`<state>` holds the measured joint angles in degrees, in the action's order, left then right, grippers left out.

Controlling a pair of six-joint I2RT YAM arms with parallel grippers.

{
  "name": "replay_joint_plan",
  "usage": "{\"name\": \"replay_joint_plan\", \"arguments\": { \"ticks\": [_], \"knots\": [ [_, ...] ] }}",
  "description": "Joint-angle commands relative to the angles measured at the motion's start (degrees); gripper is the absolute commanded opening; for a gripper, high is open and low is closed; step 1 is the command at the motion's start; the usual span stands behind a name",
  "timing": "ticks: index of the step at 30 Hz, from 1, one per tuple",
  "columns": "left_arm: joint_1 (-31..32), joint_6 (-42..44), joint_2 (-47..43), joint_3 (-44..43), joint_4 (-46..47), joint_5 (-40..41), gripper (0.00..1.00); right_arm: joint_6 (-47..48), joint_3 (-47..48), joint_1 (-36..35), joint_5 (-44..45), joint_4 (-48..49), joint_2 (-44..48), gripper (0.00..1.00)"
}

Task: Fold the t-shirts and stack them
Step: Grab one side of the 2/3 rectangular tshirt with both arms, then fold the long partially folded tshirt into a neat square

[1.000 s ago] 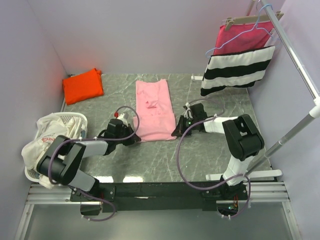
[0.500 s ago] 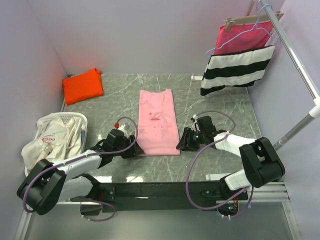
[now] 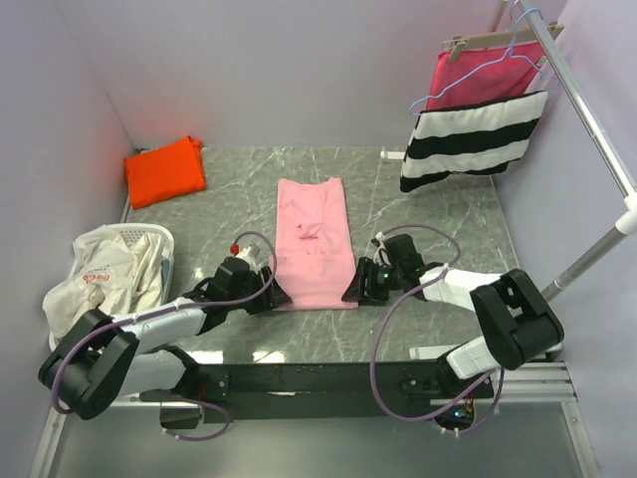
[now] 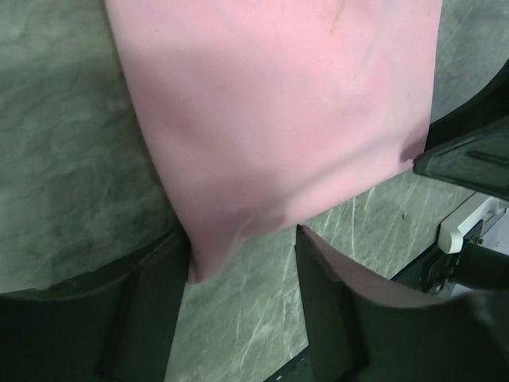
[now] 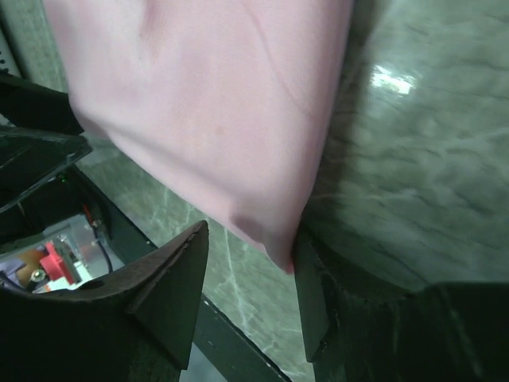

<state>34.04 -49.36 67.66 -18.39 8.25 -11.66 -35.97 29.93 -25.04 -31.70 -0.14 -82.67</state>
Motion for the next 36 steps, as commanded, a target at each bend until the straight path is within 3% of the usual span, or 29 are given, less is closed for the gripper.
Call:
{"name": "replay_joint_plan", "arguments": {
  "ticks": [1, 3, 5, 6, 8, 13, 17, 27, 32, 36],
  "knots": [
    [0.8, 0.8, 4.1, 0.8, -1.6, 0.8, 0.49, -1.0, 0.4, -1.5, 1.3, 2.6, -4.5, 0.52],
    [0.8, 1.1, 5.1, 0.4, -1.6, 1.0, 0.37, -1.2, 0.7, -1.5, 1.4, 3.6, -5.7, 0.34],
    [0.8, 1.5, 5.9, 0.0, -1.6, 1.3, 0.14, -1.0, 1.3, -1.5, 1.7, 4.3, -6.0, 0.14],
    [0.8, 2.1, 6.1, -0.8, -1.9, 1.4, 0.05, -0.9, 1.9, -1.6, 1.1, 4.4, -6.2, 0.09],
    [0.8, 2.8, 5.9, -1.6, -3.2, 1.2, 0.01, -0.3, 2.8, -1.6, -0.1, 4.4, -5.9, 0.0],
    [1.1, 4.3, 1.0, -3.8, -10.0, 0.9, 0.01, 0.6, 1.7, -1.7, -3.4, 2.9, -0.5, 0.0],
    [2.2, 3.8, -7.9, -4.1, -16.2, 0.5, 0.01, 2.6, 1.1, -2.8, -4.1, -1.3, 6.3, 0.0],
    [8.8, -3.7, -19.5, -7.2, -25.6, 4.8, 0.01, 1.7, -1.4, -8.5, -2.0, -9.3, 21.8, 0.0],
    [8.8, -0.7, -18.0, -14.6, -30.1, 11.2, 0.01, 4.1, 3.3, -8.9, 1.4, -11.8, 25.2, 0.03],
    [8.8, 2.3, -12.7, -21.8, -30.8, 16.4, 0.03, 7.0, 8.6, -8.5, 4.8, -12.6, 20.9, 0.03]
  ]
}}
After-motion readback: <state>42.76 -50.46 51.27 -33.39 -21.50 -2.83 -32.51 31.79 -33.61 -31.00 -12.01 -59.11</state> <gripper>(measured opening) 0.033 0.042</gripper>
